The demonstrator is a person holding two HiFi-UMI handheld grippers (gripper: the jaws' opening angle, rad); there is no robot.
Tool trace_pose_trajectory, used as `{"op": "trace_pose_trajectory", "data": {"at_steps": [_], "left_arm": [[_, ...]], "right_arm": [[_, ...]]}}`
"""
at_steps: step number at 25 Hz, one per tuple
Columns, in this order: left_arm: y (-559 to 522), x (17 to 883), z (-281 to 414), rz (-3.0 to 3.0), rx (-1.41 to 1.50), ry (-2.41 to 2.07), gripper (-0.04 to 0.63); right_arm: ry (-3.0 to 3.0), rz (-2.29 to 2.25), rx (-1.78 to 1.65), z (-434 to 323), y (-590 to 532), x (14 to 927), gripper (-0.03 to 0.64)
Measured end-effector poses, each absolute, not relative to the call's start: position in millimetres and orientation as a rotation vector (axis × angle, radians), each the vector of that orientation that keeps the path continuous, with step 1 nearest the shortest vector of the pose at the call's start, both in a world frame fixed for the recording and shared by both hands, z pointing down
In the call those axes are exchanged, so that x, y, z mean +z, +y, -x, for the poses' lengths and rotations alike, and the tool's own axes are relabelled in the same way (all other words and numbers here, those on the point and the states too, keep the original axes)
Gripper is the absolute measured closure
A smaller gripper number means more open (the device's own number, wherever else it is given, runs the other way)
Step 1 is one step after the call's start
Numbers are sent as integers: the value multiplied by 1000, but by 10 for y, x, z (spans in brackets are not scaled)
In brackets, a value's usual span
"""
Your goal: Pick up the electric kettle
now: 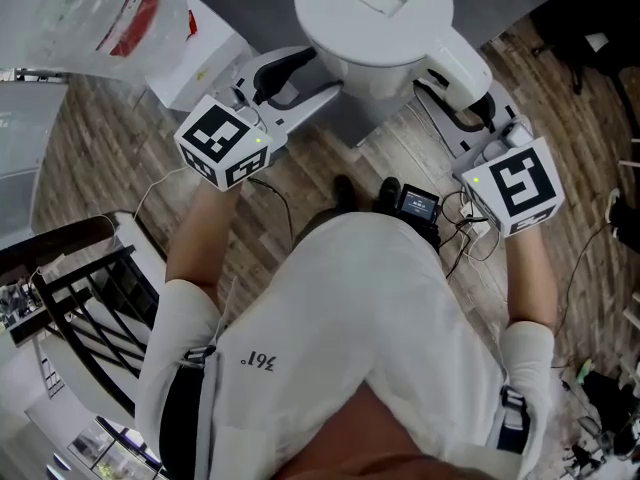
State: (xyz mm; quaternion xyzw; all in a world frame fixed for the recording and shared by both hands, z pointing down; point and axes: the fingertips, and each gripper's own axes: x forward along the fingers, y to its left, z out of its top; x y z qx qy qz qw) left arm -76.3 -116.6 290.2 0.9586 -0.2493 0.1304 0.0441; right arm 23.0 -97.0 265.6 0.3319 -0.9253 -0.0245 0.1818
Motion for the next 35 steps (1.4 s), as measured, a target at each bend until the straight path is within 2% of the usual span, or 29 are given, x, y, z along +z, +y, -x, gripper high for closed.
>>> {"op": "trace_pose_trajectory", "data": {"at_steps": [12, 35], "left_arm": [[-888, 2658, 728, -2942, 399, -745, 368], [-584, 2770, 659, -2876, 386, -779, 370]], "right_arm": [[-2618, -920, -68, -284, -696, 2437, 523], [-2653, -863, -32, -343, -439, 2519, 523]]}}
